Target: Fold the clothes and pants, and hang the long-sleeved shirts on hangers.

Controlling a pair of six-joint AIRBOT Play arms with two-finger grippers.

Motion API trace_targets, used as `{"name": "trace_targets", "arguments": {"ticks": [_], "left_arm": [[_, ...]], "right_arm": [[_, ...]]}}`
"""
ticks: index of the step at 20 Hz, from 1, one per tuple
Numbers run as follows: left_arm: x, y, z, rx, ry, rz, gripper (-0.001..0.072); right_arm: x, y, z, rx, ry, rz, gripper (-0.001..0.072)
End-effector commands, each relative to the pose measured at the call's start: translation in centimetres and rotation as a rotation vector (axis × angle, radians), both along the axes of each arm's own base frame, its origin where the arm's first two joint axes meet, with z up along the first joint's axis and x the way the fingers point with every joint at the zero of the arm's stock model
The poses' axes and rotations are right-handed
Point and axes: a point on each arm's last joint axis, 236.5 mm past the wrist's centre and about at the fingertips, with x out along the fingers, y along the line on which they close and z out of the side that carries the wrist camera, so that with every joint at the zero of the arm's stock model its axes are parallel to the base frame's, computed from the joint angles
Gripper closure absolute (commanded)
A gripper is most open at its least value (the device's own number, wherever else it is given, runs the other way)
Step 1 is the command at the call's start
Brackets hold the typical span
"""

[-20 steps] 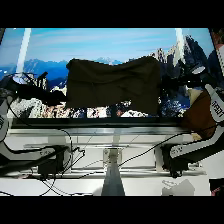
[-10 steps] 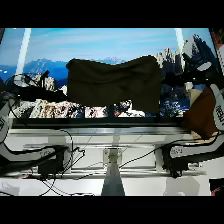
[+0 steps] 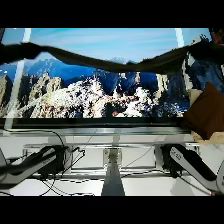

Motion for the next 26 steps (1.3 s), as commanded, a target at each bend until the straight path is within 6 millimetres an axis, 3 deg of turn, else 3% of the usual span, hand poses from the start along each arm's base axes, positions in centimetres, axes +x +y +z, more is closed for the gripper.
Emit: {"name": "trace_targets", "arguments": {"ticks": [1,2,4,7,10,12,14,16,19,22,26], "left_arm": [[-4.2,2.6,15.6,0.069,-0.452,0.223,0.0697],[-6.3,3.4,18.9,0.078,-0.557,0.287,0.0697],[-10.5,4.0,23.7,0.093,-0.713,0.372,0.0697],[-16.4,3.7,28.2,0.123,-0.879,0.444,0.0697],[-19.9,4.0,29.6,0.259,-0.954,0.514,0.0697],[-20.5,4.5,29.5,0.332,-0.952,0.546,0.0698],[-19.4,5.8,28.6,0.327,-0.904,0.578,0.0698],[-15.6,7.2,25.6,0.347,-0.781,0.565,0.0698],[-7.9,6.9,15.5,0.32,-0.426,0.387,0.0697],[-1.7,5.2,4.1,0.27,-0.091,0.198,0.0697],[5.0,3.3,-9.0,0.214,0.183,0.084,0.0697]], "right_arm": [[-7.1,1.9,14.5,-0.081,-0.391,-0.024,0.0694],[-9.5,2.4,17.8,-0.101,-0.49,-0.035,0.0694],[-13.9,3.5,22.5,-0.131,-0.641,-0.048,0.0694],[-19.9,5.4,26.6,-0.153,-0.795,-0.041,0.0695],[-23.4,6.9,28.2,-0.146,-0.872,-0.018,0.0694],[-23.6,7.0,28.2,-0.146,-0.874,-0.016,0.0695],[-22.1,6.2,28.3,-0.133,-0.865,-0.033,0.0695],[-18.5,4.9,27.5,-0.109,-0.812,-0.048,0.0695],[-10.6,3.9,22.1,-0.023,-0.573,0.0,0.0694],[-3.3,4.1,12.7,0.079,-0.238,0.111,0.0694],[3.5,3.2,-1.3,0.185,0.155,0.165,0.0694]]}}
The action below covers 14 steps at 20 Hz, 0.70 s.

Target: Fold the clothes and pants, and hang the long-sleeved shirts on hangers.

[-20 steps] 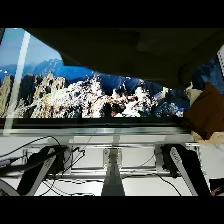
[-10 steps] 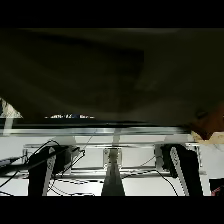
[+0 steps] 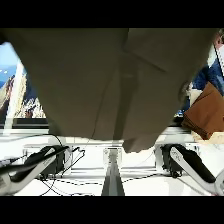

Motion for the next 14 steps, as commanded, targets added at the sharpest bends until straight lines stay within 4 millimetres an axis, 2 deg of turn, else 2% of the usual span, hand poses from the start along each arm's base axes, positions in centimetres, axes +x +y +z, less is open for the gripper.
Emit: {"name": "trace_targets", "arguments": {"ticks": [1,3,4,6,7,10,12,14], "left_arm": [[4.5,-2.1,-12.6,-0.066,0.272,-0.074,0.0697],[6.6,-2.1,-18.2,-0.086,0.348,-0.058,0.0697],[7.2,-2.0,-20.3,-0.093,0.375,-0.049,0.0697],[7.9,-2.1,-22.8,-0.098,0.405,-0.04,0.0697],[8.0,-2.1,-23.2,-0.098,0.408,-0.039,0.0697],[8.0,-2.1,-22.9,-0.096,0.402,-0.038,0.0697],[7.3,-2.5,-23.3,-0.105,0.436,-0.058,0.0698],[5.2,-3.4,-24.4,-0.098,0.527,-0.117,0.0697]], "right_arm": [[4.8,-0.1,-12.7,0.087,0.345,0.077,0.0694],[7.5,-0.3,-18.9,0.113,0.459,0.066,0.0694],[8.8,-0.4,-21.9,0.114,0.504,0.054,0.0694],[11.1,-0.1,-26.4,0.119,0.547,0.023,0.0694],[12.2,-0.1,-28.1,0.112,0.55,0.0,0.0694],[13.7,-0.7,-30.9,0.069,0.549,-0.042,0.0694],[13.1,-2.1,-32.3,-0.033,0.574,-0.052,0.0694],[11.1,-3.0,-34.0,-0.105,0.668,-0.044,0.0695]]}}
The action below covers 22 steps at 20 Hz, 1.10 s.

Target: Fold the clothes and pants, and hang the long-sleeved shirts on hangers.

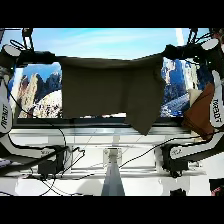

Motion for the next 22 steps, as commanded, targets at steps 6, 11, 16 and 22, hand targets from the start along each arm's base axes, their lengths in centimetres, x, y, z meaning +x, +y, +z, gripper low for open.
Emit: {"name": "trace_targets", "arguments": {"ticks": [6,11,16,22], "left_arm": [[-11.5,0.0,-5.0,0.075,0.5,-0.192,0.0698],[-13.2,-1.3,-6.1,0.003,0.601,-0.203,-0.001],[-13.1,0.1,-5.1,-0.009,0.605,-0.105,0.02],[-14.8,3.5,2.9,-0.07,0.406,0.021,0.0251]], "right_arm": [[-11.2,-3.4,-6.3,-0.248,0.472,0.226,0.0695],[-11.6,-3.9,-6.4,-0.269,0.489,0.23,0.019],[-14.7,-5.8,-6.4,-0.304,0.622,0.231,0.027],[-23.0,-6.7,-6.9,-0.112,0.756,0.085,0.027]]}}
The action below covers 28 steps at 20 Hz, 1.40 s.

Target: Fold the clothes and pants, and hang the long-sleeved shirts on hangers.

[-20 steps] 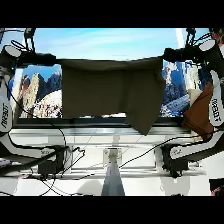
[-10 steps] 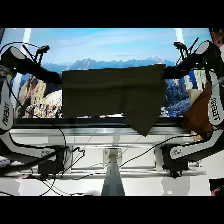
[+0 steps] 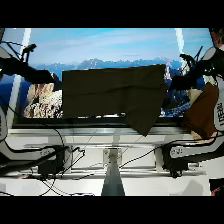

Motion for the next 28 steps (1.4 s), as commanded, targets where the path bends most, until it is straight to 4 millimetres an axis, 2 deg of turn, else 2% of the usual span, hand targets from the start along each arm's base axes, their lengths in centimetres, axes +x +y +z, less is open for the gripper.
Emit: {"name": "trace_targets", "arguments": {"ticks": [1,3,4,6,9,11,12,15,16,18,19,20,21,24,25,27,28], "left_arm": [[-2.0,1.2,4.0,-0.047,-0.123,0.092,0.0251],[-5.2,2.1,3.8,-0.047,-0.131,0.163,0.0251],[-7.2,2.3,3.2,-0.051,-0.117,0.201,0.025],[-9.6,2.8,1.7,-0.037,-0.134,0.277,0.0249],[-12.4,2.1,-1.4,-0.03,-0.116,0.336,0.0249],[-13.7,1.4,-3.8,-0.045,-0.074,0.354,0.0249],[-14.0,1.1,-4.8,-0.052,-0.063,0.368,0.0249],[-14.7,0.9,-6.5,-0.057,-0.04,0.391,0.0249],[-14.6,0.7,-6.6,-0.061,-0.037,0.391,0.0249],[-13.8,0.0,-6.4,-0.114,-0.048,0.417,0.0249],[-13.2,-0.5,-6.2,-0.153,-0.053,0.436,0.0295],[-12.8,-1.0,-6.1,-0.191,-0.051,0.452,0.039],[-12.4,-1.4,-6.2,-0.226,-0.042,0.467,0.0435],[-12.6,-1.9,-7.8,-0.271,0.032,0.484,0.0425],[-12.8,-2.1,-8.5,-0.282,0.064,0.486,0.0402],[-13.5,-2.6,-9.7,-0.308,0.125,0.465,0.0112],[-13.9,-2.9,-10.3,-0.32,0.148,0.438,0.0108]], "right_arm": [[-5.9,1.2,-0.8,0.1,0.081,-0.091,0.027],[-8.5,3.8,-2.2,0.185,0.082,-0.108,0.027],[-9.6,5.3,-3.2,0.233,0.088,-0.12,0.0269],[-11.4,7.7,-5.0,0.31,0.116,-0.173,0.0269],[-13.8,9.2,-7.3,0.331,0.162,-0.234,0.027],[-15.2,9.7,-8.0,0.335,0.195,-0.245,0.0273],[-15.4,9.9,-8.1,0.341,0.197,-0.254,0.0297],[-14.1,11.0,-7.5,0.407,0.143,-0.26,0.0553],[-13.4,11.6,-7.1,0.441,0.115,-0.257,0.0693],[-12.2,12.5,-6.3,0.497,0.057,-0.254,0.0695],[-11.8,12.8,-5.9,0.504,0.028,-0.237,0.0696],[-11.4,13.1,-5.6,0.495,-0.003,-0.213,0.0695],[-11.0,13.4,-5.2,0.474,-0.041,-0.183,0.0695],[-9.2,14.6,-3.9,0.401,-0.187,-0.112,0.0695],[-8.5,14.9,-3.4,0.38,-0.233,-0.107,0.0695],[-7.5,15.4,-2.4,0.353,-0.308,-0.1,0.0695],[-7.3,15.6,-2.2,0.349,-0.326,-0.09,0.0695]]}}
